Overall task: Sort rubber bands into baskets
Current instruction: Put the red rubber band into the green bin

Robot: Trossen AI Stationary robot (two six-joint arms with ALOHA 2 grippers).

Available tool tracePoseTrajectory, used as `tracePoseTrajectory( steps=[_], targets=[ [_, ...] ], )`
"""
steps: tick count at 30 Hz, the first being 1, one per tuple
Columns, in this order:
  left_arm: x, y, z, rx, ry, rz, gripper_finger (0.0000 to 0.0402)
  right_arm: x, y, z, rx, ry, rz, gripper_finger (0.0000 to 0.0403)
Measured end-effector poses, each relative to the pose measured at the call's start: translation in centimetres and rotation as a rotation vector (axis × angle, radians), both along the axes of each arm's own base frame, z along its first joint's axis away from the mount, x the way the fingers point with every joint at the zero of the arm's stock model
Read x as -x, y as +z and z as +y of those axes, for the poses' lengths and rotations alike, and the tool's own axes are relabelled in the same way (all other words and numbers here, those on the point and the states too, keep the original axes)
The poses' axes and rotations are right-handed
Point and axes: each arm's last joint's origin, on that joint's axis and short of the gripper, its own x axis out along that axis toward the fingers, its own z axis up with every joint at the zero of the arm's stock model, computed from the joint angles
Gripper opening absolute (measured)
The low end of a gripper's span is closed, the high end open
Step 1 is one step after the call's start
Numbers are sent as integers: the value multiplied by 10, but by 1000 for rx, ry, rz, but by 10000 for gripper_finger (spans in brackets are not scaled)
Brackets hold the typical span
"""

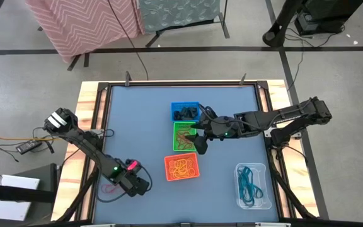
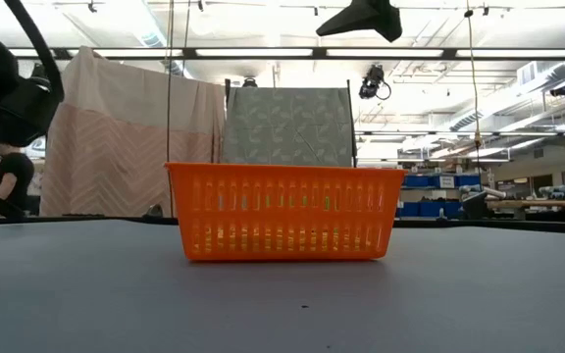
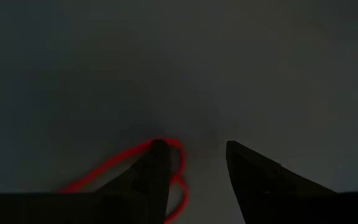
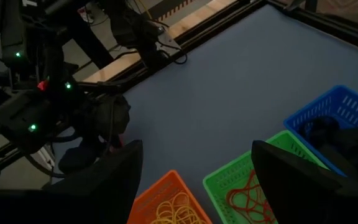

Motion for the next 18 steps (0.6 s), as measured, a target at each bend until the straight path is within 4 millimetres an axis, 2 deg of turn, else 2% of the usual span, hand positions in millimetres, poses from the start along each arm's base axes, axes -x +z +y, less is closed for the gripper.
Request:
tracePoseTrajectory(
  steps=[6, 9, 13, 18],
  targets=[
    [3, -1, 1, -12, -2, 29, 152, 1, -1, 0, 10, 4, 14, 311],
    [6, -1, 0, -21, -21, 43, 113, 1, -1, 0, 19, 9, 20, 311],
    [11, -2, -3, -32, -43, 55, 20, 1, -2, 0, 22, 9, 27, 311],
    [14, -2, -7, -24, -64, 55, 4, 1, -2, -1, 30, 9, 32, 311]
  ],
)
